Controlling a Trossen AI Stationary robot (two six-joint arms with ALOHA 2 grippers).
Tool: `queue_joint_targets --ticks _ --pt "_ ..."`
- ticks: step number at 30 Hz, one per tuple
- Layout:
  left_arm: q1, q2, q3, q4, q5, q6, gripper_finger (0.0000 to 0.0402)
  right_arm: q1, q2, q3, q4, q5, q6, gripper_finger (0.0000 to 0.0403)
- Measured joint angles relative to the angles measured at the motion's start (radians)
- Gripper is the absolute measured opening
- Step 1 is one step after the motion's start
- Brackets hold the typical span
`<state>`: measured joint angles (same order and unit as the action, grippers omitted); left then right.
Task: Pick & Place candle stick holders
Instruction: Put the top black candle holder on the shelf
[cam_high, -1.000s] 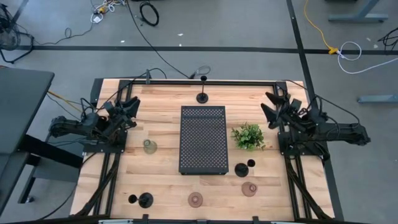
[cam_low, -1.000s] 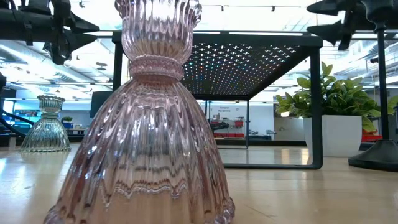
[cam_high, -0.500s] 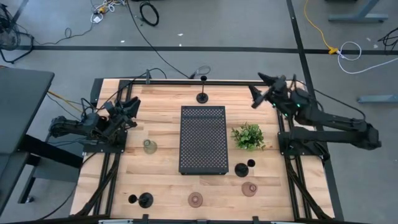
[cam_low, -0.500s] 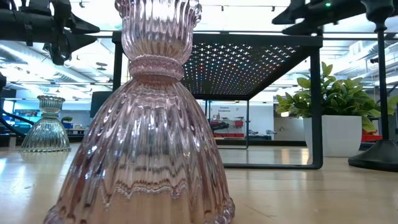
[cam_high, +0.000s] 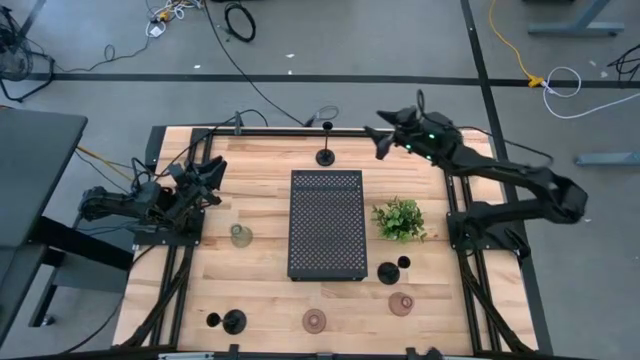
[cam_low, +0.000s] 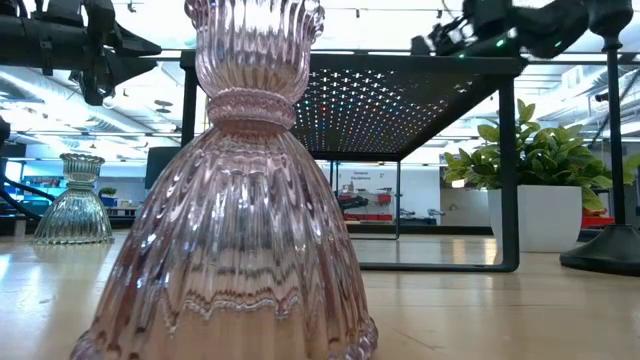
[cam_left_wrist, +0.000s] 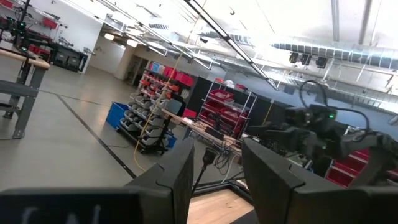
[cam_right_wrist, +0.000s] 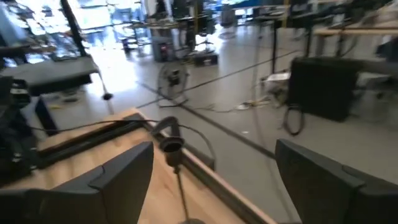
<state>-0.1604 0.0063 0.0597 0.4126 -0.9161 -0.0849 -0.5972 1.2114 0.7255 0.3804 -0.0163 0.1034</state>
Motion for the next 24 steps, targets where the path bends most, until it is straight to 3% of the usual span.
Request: queue_joint_targets --ticks 4,12,24 --pt "0.000 0.000 0.000 0.000 0.000 0.001 0.0138 0.006 0.125 0.028 0.057 -0.055 0.012 0.0334" --pt "0.000 0.000 0.000 -0.011 0.000 0.003 0.0138 0.029 0.315 0.100 0.066 -0.054 0.012 0.0334" --pt "0.000 0.000 0.000 -0.045 0.001 0.002 0.0138 0.078 0.479 0.134 0.218 -0.053 0.020 0.0334"
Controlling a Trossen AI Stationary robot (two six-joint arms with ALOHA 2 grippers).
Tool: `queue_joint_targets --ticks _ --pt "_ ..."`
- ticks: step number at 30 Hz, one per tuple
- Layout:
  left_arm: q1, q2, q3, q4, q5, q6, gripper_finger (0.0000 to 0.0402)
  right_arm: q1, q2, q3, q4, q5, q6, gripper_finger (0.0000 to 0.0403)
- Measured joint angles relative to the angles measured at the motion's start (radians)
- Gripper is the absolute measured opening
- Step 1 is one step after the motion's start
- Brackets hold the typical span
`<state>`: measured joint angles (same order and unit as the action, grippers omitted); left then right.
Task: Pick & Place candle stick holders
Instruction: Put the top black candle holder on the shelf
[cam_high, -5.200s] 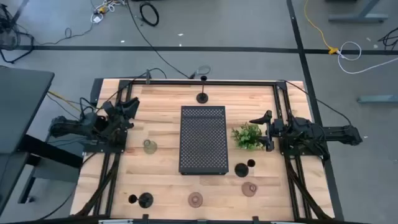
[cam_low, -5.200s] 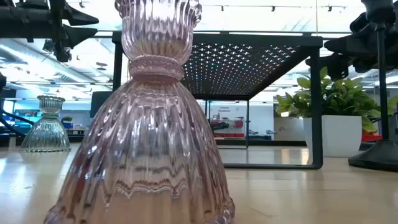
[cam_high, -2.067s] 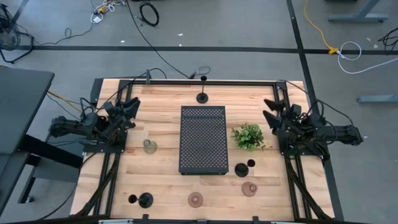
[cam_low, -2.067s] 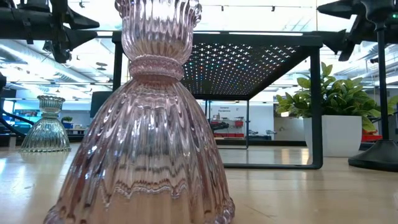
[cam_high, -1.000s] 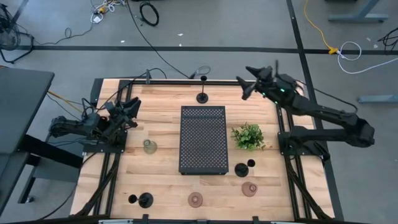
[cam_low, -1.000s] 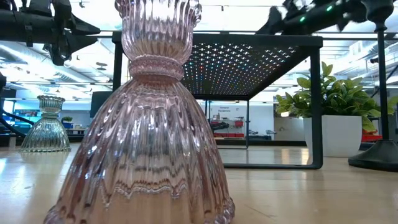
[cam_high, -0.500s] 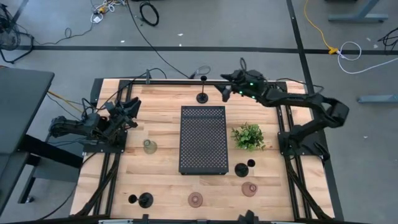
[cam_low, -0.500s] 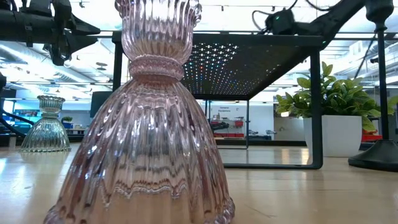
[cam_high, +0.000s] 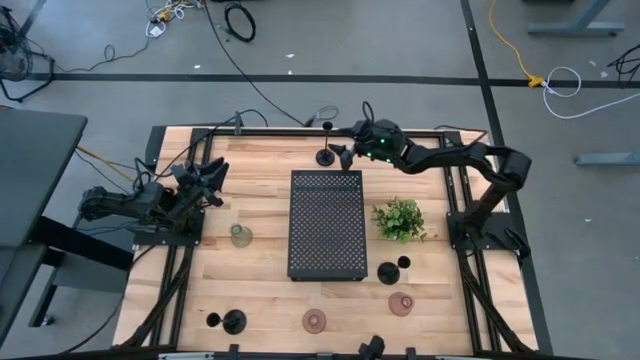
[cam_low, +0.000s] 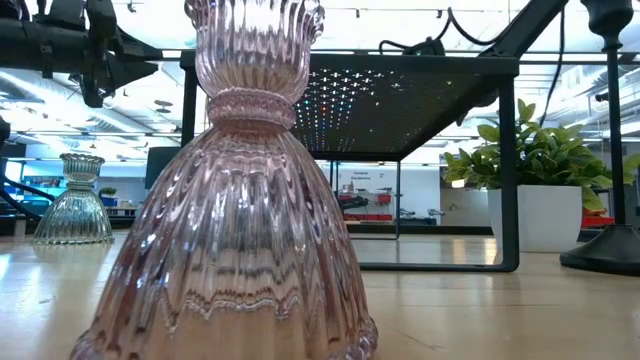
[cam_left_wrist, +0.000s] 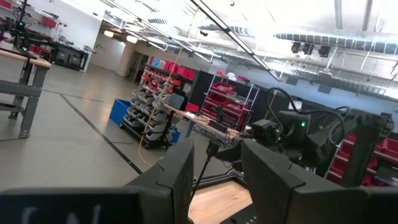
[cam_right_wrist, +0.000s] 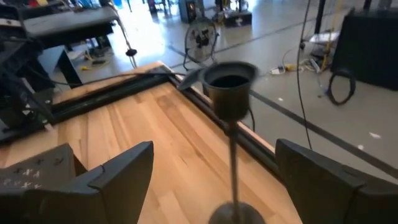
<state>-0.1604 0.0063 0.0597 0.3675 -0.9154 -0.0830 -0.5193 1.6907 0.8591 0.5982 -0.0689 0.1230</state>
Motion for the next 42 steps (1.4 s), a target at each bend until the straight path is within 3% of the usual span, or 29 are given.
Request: queue_joint_targets --ticks 5,17,30,35,42 --pt "0.000 0.000 0.000 0.000 0.000 0.000 0.0138 0.017 0.026 0.000 0.075 0.002 0.000 0.0334" --pt "0.000 0.000 0.000 -0.009 0.000 -0.002 0.0138 0.041 0.027 0.000 0.062 0.175 0.011 0.0334" --pt "0.000 0.000 0.000 -0.015 0.000 -0.003 0.0138 0.056 0.033 0.004 0.056 0.209 0.046 0.0334" --pt "0.000 0.000 0.000 -0.016 0.002 -0.010 0.0138 0.060 0.139 0.109 0.030 0.174 0.029 0.0334" --pt "0.000 0.000 0.000 -0.029 0.029 -0.017 0.0138 0.063 0.197 0.215 -0.156 0.297 -0.036 0.0334"
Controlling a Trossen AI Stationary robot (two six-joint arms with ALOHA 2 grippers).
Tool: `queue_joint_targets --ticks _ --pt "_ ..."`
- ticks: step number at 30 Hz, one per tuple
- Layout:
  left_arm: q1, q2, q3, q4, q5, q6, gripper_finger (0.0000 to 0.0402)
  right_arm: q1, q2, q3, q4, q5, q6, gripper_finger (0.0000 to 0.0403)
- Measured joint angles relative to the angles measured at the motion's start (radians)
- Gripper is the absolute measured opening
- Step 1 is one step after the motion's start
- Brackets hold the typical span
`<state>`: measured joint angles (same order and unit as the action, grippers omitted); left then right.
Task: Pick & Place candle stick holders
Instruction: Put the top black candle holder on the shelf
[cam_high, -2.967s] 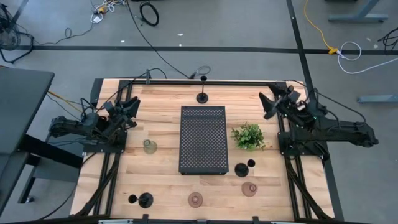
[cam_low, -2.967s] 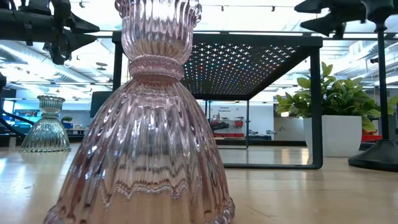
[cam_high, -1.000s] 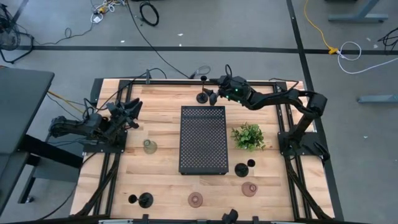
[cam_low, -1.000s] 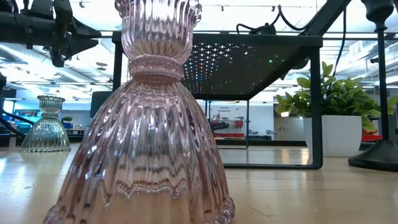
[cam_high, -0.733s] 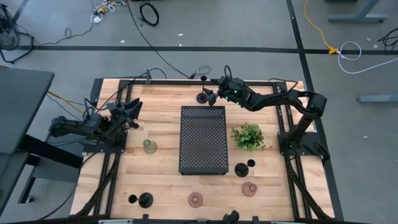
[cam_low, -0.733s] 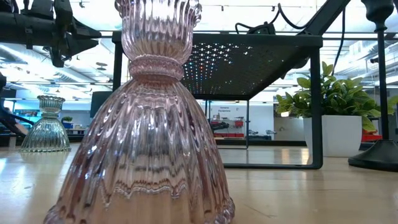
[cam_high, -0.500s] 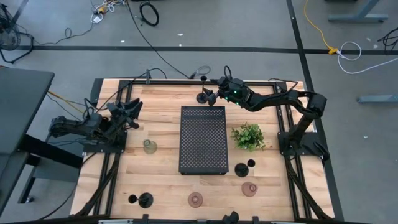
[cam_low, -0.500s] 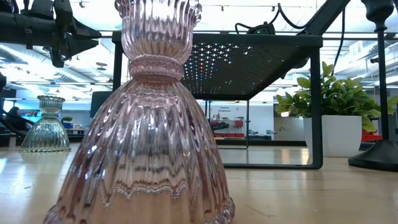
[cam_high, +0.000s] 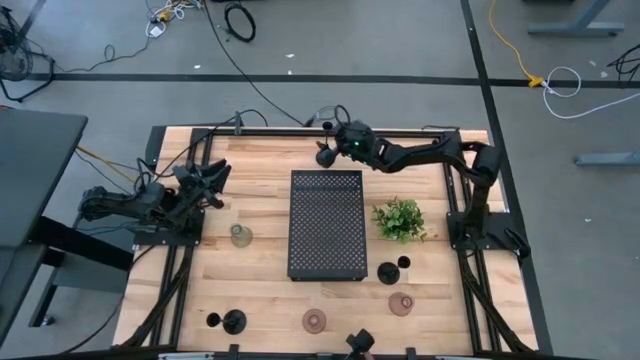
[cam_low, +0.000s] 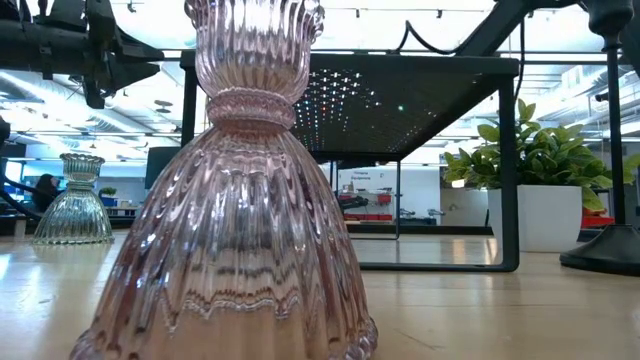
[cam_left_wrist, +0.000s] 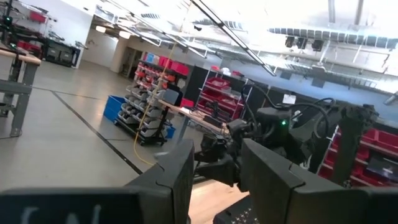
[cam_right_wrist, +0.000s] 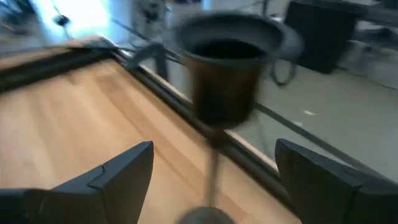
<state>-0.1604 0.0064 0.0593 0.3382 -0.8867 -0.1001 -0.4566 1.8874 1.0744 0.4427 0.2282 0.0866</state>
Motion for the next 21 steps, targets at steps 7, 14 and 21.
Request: queue_joint_targets --ticks 7,14,21 --pt "0.000 0.000 0.000 0.000 -0.007 0.006 0.0138 -0.003 0.001 0.001 0.033 -0.035 0.056 0.0326" --pt "0.000 0.000 0.000 0.000 -0.007 0.006 0.0138 -0.003 0.001 0.001 0.028 -0.036 0.056 0.0241" --pt "0.000 0.000 0.000 -0.001 -0.007 0.006 0.0138 -0.003 0.001 0.001 0.029 -0.037 0.059 0.0097"
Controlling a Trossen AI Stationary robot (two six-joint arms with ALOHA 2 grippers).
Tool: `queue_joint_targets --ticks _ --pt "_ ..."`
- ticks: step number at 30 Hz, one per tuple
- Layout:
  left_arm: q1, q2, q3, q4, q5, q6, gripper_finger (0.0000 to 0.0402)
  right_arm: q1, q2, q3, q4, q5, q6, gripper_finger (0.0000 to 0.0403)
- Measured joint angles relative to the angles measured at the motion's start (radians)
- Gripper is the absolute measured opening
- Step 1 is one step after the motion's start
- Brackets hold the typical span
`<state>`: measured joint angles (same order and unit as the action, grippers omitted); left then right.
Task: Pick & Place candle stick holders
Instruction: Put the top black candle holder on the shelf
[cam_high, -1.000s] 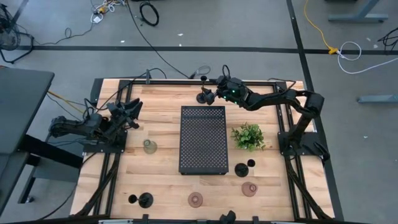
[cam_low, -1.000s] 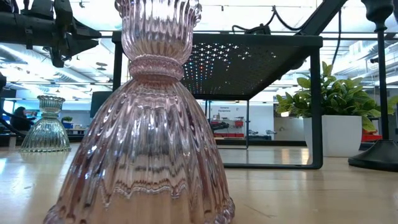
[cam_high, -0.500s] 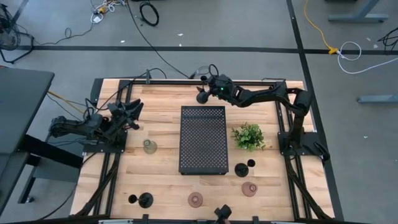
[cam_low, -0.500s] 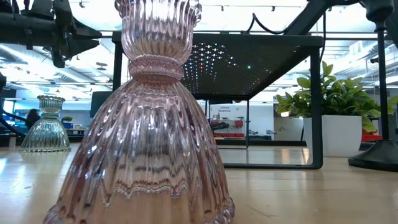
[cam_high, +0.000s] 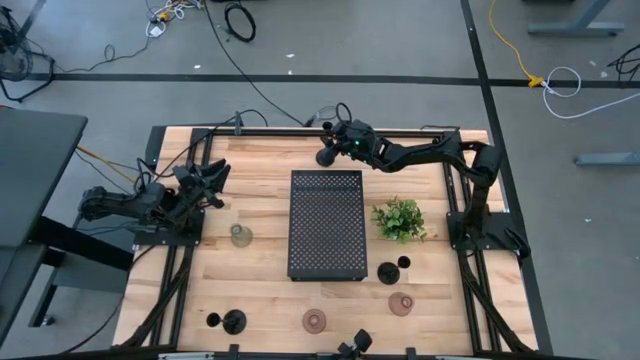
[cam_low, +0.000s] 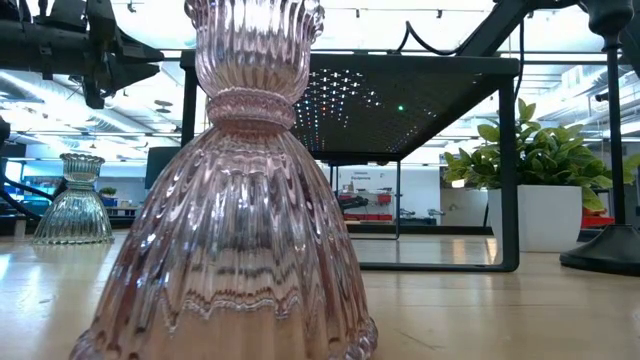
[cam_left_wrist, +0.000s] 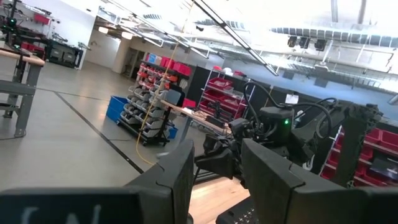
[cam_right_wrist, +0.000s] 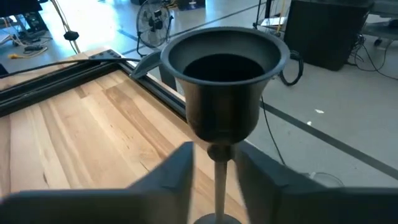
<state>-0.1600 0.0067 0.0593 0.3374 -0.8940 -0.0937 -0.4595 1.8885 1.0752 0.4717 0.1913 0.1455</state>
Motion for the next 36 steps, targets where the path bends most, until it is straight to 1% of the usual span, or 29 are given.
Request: queue_joint_targets --ticks 3,4,17,21,24,28,33,36 --pt "0.000 0.000 0.000 -0.003 0.000 0.001 0.0138 0.000 0.000 0.000 0.000 0.000 -0.004 0.0029" --pt "0.000 0.000 0.000 -0.007 0.000 0.001 0.0138 0.000 0.000 0.000 0.001 0.003 -0.014 0.0017" --pt "0.000 0.000 0.000 -0.043 -0.003 0.001 0.0138 -0.002 -0.002 0.000 -0.002 -0.001 -0.019 0.0006" --pt "0.000 0.000 0.000 -0.043 -0.003 0.001 0.0138 -0.002 -0.033 0.000 -0.033 -0.008 -0.025 0.0004" --pt "0.000 0.000 0.000 -0.043 -0.003 0.001 0.0138 -0.002 -0.087 0.000 -0.057 -0.017 -0.040 0.0004" --pt "0.000 0.000 0.000 -0.043 -0.003 0.001 0.0138 -0.002 -0.191 0.000 -0.126 -0.019 -0.053 0.0004" --pt "0.000 0.000 0.000 -0.043 -0.003 0.001 0.0138 -0.001 -0.359 0.004 -0.261 -0.028 -0.064 0.0004" --pt "0.000 0.000 0.000 -0.043 -0.003 0.001 0.0138 0.002 -0.450 0.049 -0.392 -0.059 -0.055 0.0004"
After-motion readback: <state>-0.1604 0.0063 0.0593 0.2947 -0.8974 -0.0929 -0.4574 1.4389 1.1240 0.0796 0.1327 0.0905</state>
